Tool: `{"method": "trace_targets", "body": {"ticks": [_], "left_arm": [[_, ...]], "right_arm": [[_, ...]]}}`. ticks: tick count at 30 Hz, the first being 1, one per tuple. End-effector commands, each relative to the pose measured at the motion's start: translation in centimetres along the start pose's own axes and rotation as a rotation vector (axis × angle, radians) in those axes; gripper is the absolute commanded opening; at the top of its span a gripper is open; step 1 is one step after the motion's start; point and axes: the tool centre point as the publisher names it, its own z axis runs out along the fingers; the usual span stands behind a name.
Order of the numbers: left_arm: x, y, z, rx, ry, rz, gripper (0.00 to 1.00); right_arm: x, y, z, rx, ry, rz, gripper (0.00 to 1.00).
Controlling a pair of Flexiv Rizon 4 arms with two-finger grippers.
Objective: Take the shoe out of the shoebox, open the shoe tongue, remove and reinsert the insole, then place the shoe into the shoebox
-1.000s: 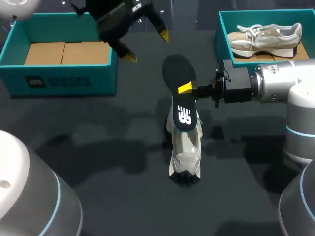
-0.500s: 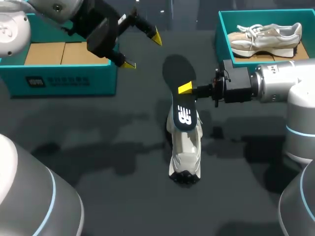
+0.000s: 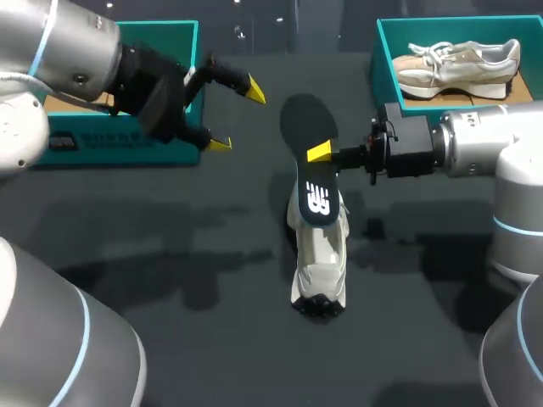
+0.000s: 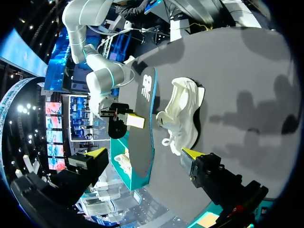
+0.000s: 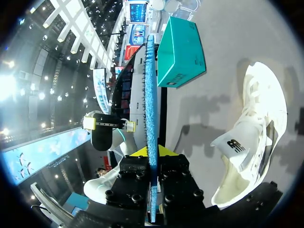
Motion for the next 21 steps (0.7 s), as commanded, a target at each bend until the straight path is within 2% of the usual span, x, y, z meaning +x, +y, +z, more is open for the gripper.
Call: {"method": "trace_targets", "body": {"ticks": [1, 15, 21], "left_arm": [[0.9, 0.1, 0.7, 0.006, -0.404, -0.009, 1.0], [0.9, 0.2, 0.9, 0.012, -0.427, -0.009, 1.0], [1.6, 0.9, 2.6, -0.001, -0.506, 0.012, 1.0]], "right_arm": [[0.0, -0.1, 0.1, -0.002, -0.002, 0.0, 0.0], [0.0, -0.1, 0.1, -0.002, -0.002, 0.0, 0.0], [0.0, -0.1, 0.1, -0.002, -0.002, 0.0, 0.0]]}}
